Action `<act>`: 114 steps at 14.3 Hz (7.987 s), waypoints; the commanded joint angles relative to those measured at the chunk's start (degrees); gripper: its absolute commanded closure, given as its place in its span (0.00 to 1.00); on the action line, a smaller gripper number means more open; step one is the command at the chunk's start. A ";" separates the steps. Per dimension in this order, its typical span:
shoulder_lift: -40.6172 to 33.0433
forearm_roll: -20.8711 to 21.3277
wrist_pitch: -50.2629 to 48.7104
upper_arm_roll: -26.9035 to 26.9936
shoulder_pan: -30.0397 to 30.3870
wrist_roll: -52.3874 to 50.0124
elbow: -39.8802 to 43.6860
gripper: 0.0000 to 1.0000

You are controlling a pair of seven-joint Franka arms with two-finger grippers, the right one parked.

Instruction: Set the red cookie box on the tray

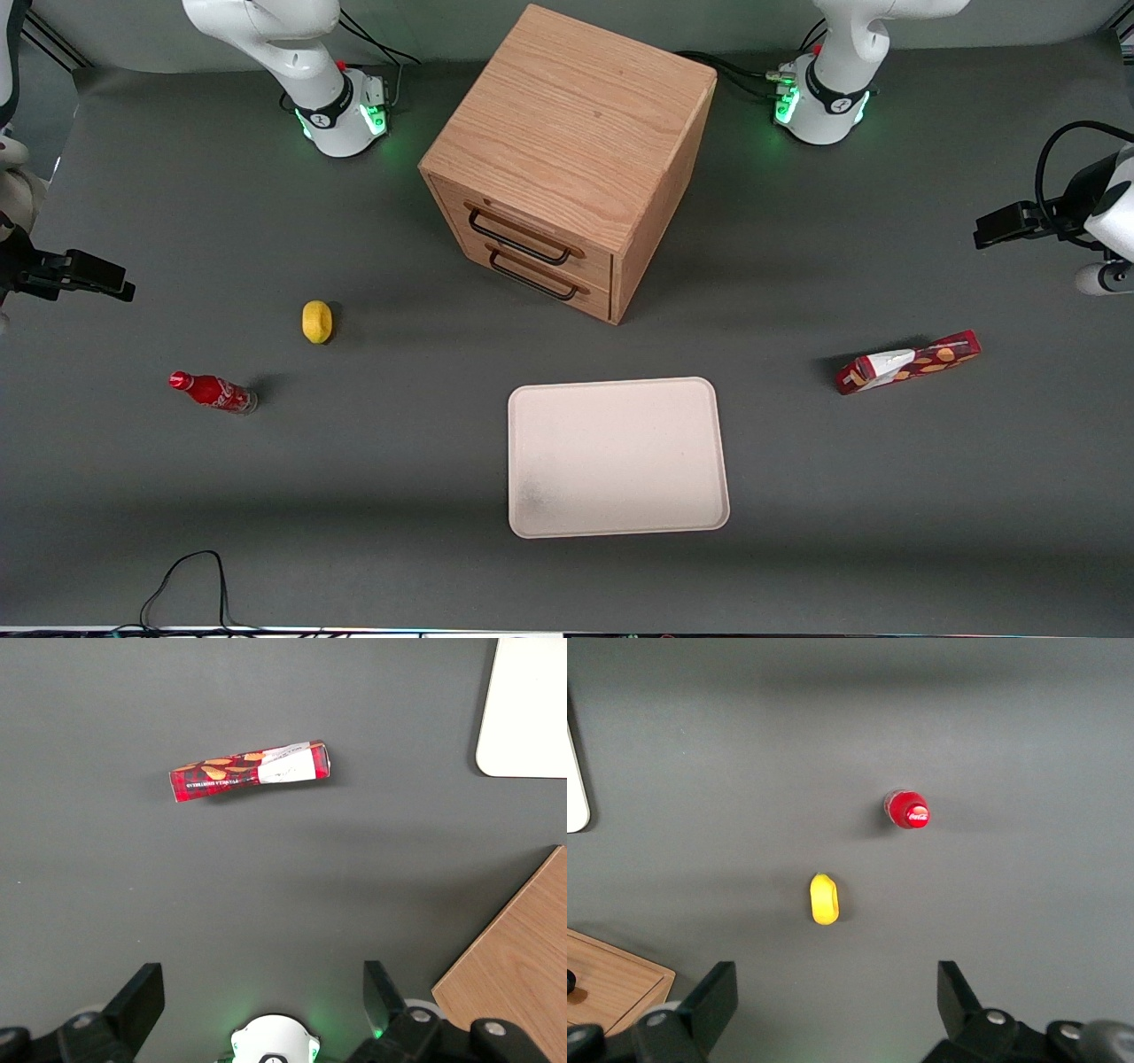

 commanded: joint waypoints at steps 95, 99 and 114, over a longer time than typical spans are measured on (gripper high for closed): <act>28.41 -1.88 11.85 -17.74 -8.04 -17.20 29.16 1.00; 39.44 1.46 15.60 -16.43 -13.49 -24.33 39.59 1.00; 52.54 6.66 33.90 -16.25 -12.19 -24.69 30.01 1.00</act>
